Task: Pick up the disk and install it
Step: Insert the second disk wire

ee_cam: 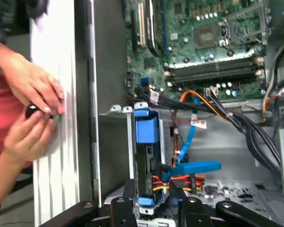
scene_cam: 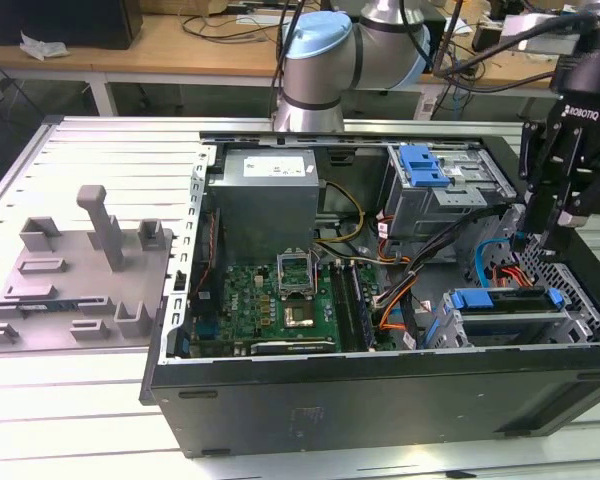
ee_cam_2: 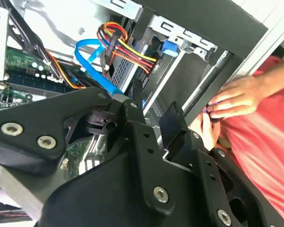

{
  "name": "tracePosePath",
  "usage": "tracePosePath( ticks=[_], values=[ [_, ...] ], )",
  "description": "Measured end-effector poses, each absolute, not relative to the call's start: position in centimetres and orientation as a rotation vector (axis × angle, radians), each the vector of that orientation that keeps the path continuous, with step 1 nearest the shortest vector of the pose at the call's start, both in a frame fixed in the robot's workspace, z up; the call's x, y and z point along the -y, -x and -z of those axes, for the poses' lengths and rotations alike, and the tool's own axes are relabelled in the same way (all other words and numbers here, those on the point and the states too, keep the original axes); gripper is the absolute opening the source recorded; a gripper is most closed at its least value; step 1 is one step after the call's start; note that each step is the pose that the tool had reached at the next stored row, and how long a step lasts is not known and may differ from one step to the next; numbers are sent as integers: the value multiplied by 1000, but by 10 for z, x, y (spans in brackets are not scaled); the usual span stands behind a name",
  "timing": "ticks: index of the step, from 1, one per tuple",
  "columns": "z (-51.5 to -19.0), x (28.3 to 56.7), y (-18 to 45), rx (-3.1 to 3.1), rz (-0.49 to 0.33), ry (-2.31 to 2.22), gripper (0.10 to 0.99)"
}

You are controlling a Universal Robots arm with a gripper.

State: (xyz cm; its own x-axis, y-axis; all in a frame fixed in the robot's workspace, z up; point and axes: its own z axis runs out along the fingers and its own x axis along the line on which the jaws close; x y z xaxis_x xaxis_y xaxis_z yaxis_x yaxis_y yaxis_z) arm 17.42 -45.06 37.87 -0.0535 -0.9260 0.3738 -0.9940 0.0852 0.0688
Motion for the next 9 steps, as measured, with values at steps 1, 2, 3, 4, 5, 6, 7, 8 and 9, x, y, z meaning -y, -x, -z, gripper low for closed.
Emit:
tracePosePath(
  ticks=[1, 2, 3, 4, 5, 6, 7, 8, 9],
  values=[
    [-379, 449, -174, 2049, -297, -1904, 424],
    [-379, 449, -174, 2051, -296, -1902, 424],
    [-378, 448, -174, 2061, -294, -1890, 424],
    [-377, 448, -174, 2076, -290, -1871, 424],
    [-377, 448, -174, 2084, -289, -1859, 424],
    [-376, 448, -174, 2091, -288, -1849, 424],
    [-375, 448, -174, 2095, -288, -1842, 424],
    [-375, 448, -173, 2096, -290, -1838, 424],
    [-374, 447, -172, 2094, -296, -1835, 424]
  ],
)
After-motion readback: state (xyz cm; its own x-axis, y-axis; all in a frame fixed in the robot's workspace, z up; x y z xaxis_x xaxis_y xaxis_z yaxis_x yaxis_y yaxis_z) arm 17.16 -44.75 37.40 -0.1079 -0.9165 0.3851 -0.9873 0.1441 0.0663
